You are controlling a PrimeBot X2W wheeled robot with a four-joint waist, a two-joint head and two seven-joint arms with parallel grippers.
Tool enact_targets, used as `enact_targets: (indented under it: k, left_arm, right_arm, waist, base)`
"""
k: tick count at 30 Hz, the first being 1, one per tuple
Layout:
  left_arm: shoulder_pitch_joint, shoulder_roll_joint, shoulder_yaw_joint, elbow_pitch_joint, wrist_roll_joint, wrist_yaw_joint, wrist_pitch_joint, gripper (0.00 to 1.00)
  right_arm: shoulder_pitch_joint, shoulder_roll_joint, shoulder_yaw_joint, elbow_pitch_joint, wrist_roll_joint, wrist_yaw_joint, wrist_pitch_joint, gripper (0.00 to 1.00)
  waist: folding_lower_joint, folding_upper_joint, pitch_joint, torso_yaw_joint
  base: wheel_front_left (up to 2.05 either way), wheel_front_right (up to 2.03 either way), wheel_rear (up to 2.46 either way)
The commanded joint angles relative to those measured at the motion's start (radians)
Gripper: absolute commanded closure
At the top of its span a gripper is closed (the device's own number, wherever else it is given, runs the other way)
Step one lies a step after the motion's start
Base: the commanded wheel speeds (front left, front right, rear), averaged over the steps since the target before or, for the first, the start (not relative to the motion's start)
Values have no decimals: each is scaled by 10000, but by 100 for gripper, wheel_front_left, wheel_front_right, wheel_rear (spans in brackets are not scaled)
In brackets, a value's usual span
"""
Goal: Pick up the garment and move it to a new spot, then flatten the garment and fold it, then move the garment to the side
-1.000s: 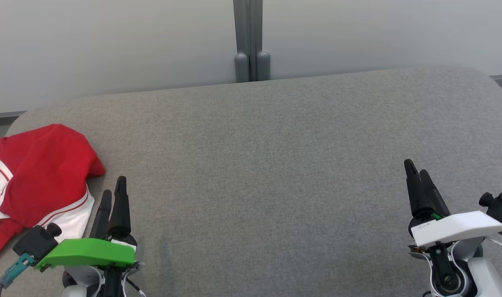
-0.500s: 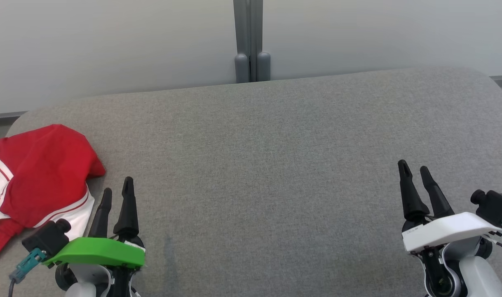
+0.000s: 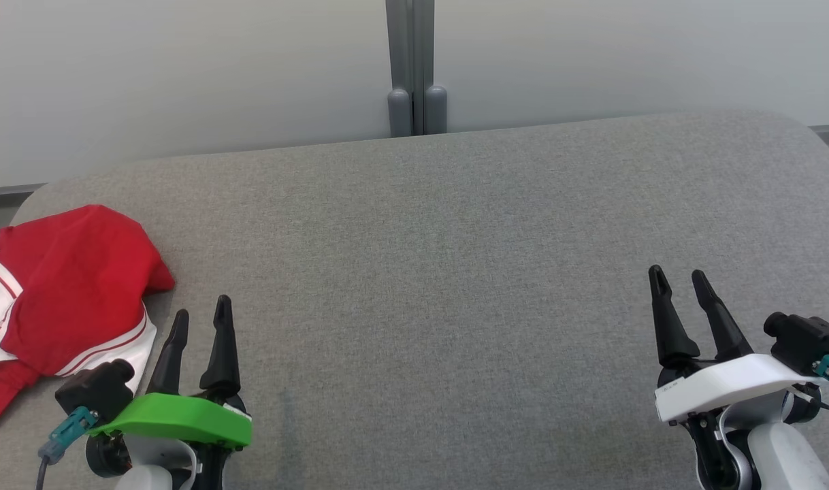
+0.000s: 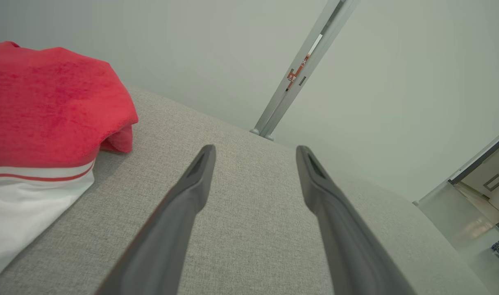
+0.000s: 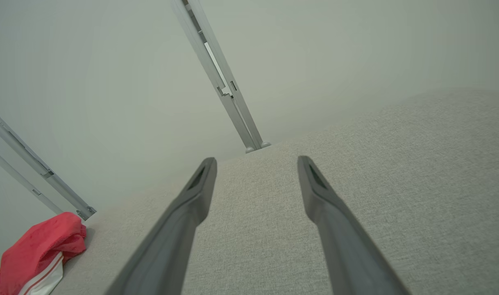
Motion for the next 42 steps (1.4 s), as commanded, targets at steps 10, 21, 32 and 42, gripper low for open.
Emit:
enact_targets:
  k: [10, 21, 32, 42]
  left_arm:
    - [-289, 146, -147, 193, 1121, 11, -323, 0]
    - [-320, 152, -185, 444, 2109, 13, -577, 0]
    - [-322, 91, -134, 680, 2934, 14, -790, 0]
    - [-294, 45, -84, 881, 3557, 16, -988, 0]
  right_arm:
    - [34, -137, 152, -74, -1081, 4, -207, 0]
    - [161, -83, 103, -63, -2101, 4, -299, 0]
    - [279, -5, 86, -85, -3014, 5, -425, 0]
    - [418, 91, -23, -201, -3718, 4, -521, 0]
  waist:
    - [0, 0, 6, 27]
    - [0, 0, 25, 47]
    - [0, 0, 31, 75]
    - [0, 0, 37, 105]
  base:
    - [0, 0, 0]
    - [0, 0, 0]
    - [0, 0, 0]
    - [0, 0, 0]
